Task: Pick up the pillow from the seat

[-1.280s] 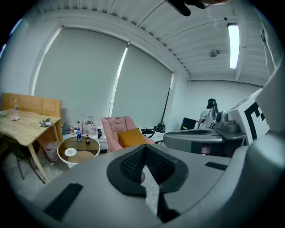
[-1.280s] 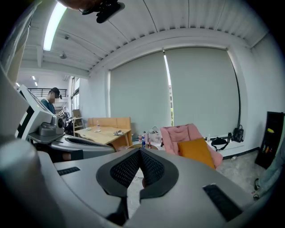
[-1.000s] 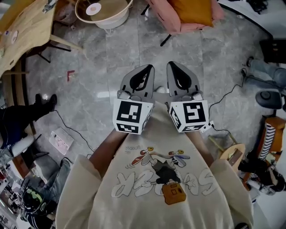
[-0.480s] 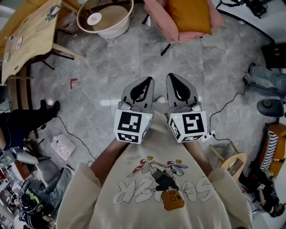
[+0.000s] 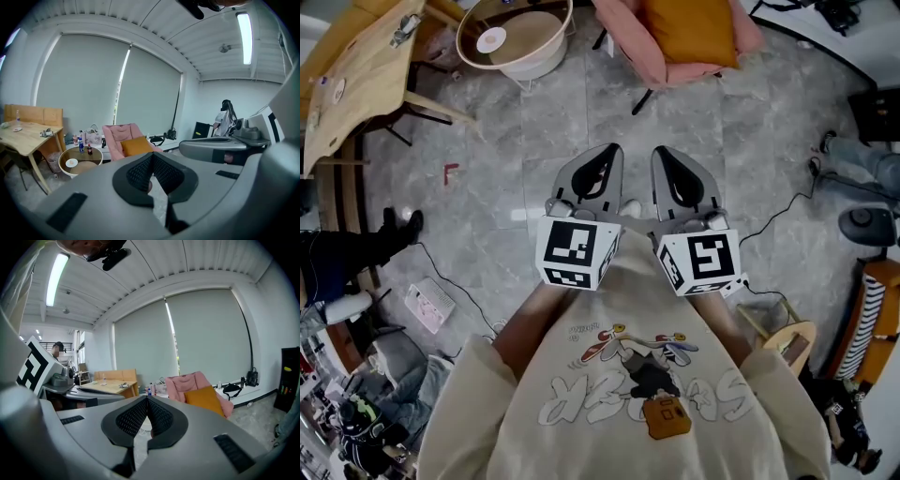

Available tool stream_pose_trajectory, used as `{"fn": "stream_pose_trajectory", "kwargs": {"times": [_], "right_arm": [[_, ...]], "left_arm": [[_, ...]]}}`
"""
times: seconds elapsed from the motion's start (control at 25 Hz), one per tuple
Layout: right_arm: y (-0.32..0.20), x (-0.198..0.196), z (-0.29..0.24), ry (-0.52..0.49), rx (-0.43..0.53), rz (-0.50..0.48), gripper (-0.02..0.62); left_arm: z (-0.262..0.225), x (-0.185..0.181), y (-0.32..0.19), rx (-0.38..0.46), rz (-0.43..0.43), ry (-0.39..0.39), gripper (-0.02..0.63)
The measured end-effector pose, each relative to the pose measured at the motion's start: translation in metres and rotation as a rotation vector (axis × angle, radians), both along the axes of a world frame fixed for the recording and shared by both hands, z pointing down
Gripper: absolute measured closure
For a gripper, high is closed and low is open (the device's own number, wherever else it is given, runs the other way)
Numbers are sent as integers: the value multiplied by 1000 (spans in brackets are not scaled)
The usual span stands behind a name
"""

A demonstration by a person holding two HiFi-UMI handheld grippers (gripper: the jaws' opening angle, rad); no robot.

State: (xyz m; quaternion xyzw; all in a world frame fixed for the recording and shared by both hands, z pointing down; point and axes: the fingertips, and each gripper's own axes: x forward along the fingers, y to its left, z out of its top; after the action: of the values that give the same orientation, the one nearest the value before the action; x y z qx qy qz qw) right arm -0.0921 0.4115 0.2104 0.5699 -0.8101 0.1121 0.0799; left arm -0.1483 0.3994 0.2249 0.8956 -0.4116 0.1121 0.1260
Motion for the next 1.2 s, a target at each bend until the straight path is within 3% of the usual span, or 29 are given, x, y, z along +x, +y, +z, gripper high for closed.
{"fn": "stream_pose_trajectory", "kwargs": {"times": [0.72, 0.92, 1.2], "right_arm": [[2, 4, -7, 2, 19, -6, 575], [2, 8, 2, -57, -24, -6, 575], [6, 49, 6, -41, -23, 32, 575]], "left_arm": [[-1, 1, 2, 5, 4, -19, 602], [-3, 1, 6, 9, 17, -20, 602], [5, 29, 13, 5, 51, -43, 601]]}}
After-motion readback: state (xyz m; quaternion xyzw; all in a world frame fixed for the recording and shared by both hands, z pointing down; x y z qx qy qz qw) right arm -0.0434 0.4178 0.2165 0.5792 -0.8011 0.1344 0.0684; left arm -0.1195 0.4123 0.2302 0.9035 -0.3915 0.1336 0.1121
